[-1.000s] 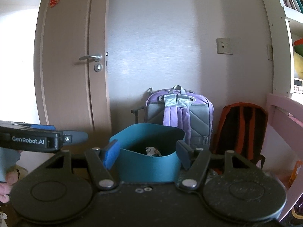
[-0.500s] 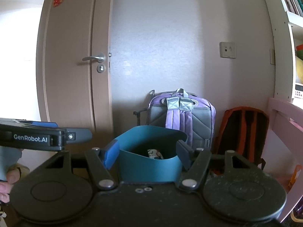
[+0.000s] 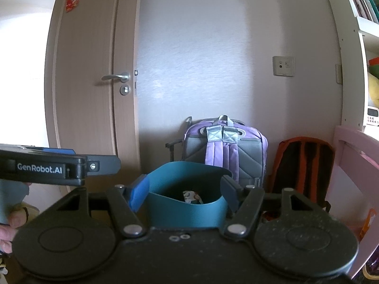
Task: Collect trash
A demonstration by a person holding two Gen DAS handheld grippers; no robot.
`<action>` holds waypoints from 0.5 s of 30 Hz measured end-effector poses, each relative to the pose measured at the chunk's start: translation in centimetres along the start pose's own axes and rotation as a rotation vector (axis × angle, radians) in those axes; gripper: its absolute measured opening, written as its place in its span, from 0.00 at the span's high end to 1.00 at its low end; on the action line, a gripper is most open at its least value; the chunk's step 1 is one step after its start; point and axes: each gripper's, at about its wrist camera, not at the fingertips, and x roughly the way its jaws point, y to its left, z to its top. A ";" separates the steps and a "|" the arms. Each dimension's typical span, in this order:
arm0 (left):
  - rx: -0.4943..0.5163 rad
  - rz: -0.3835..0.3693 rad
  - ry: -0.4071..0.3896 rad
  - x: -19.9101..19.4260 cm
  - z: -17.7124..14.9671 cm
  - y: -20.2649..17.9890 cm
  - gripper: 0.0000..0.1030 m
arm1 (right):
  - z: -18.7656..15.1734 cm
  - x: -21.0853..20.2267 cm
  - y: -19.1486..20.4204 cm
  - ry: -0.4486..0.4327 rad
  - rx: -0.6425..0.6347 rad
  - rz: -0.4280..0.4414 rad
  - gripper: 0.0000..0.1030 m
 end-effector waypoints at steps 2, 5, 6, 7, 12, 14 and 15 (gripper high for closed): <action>0.001 -0.005 0.002 0.1 0.0 0.0 0.01 | 0.0 0.1 -0.1 0.003 0.003 -0.006 0.35; 0.001 -0.007 0.001 0.2 -0.1 -0.1 0.01 | -0.1 0.2 -0.4 0.007 0.006 -0.017 0.35; 0.001 -0.009 0.000 0.2 -0.2 -0.1 0.01 | -0.2 0.3 -0.5 0.008 0.010 -0.016 0.35; -0.002 -0.012 0.000 0.2 -0.2 -0.1 0.01 | -0.3 0.3 -0.6 0.010 0.014 -0.015 0.35; -0.008 -0.005 0.004 0.4 -0.4 -0.1 0.01 | -0.7 0.5 -1.1 0.017 0.024 -0.017 0.35; -0.015 -0.009 0.011 0.6 -0.5 0.0 0.01 | -0.8 0.6 -1.2 0.019 0.028 -0.018 0.35; -0.019 -0.011 0.015 0.7 -0.5 0.1 0.01 | -0.9 0.7 -1.3 0.022 0.031 -0.018 0.35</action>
